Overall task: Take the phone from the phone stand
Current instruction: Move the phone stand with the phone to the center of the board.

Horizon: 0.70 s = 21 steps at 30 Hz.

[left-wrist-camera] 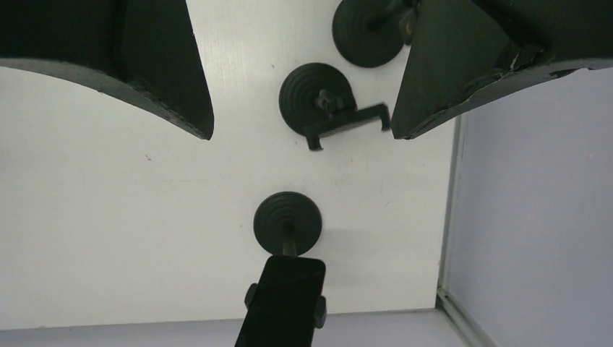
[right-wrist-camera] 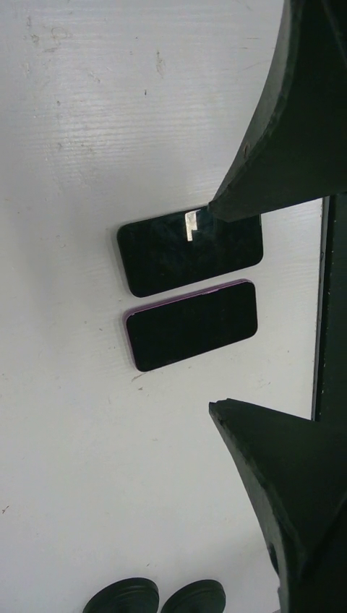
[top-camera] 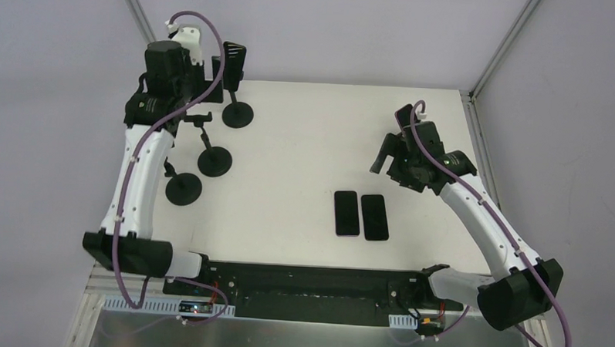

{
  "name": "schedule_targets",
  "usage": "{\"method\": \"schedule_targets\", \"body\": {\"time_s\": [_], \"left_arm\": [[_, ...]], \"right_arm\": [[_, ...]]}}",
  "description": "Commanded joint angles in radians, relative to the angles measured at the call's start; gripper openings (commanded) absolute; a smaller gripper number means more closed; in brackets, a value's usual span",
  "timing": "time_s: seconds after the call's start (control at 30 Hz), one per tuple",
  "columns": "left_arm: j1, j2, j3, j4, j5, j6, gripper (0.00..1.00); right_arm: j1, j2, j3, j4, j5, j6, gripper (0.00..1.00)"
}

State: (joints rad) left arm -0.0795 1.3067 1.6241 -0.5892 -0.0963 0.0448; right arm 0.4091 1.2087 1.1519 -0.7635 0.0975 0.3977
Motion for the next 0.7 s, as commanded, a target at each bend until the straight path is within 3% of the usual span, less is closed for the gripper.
{"method": "schedule_targets", "body": {"time_s": [0.0,0.27,0.67], "left_arm": [[-0.013,0.170,0.152,-0.009,0.094,0.076,0.99],[-0.023,0.459,0.420,-0.009,0.057,0.175,0.99],[-0.024,0.705,0.637,-0.003,0.093,0.205,0.99]], "right_arm": [[-0.004,-0.067,-0.023,-0.005,-0.015,0.026,0.99],[-0.005,-0.113,-0.049,-0.008,-0.038,0.061,0.98],[-0.005,-0.138,-0.082,-0.007,-0.057,0.096,0.98]]}}
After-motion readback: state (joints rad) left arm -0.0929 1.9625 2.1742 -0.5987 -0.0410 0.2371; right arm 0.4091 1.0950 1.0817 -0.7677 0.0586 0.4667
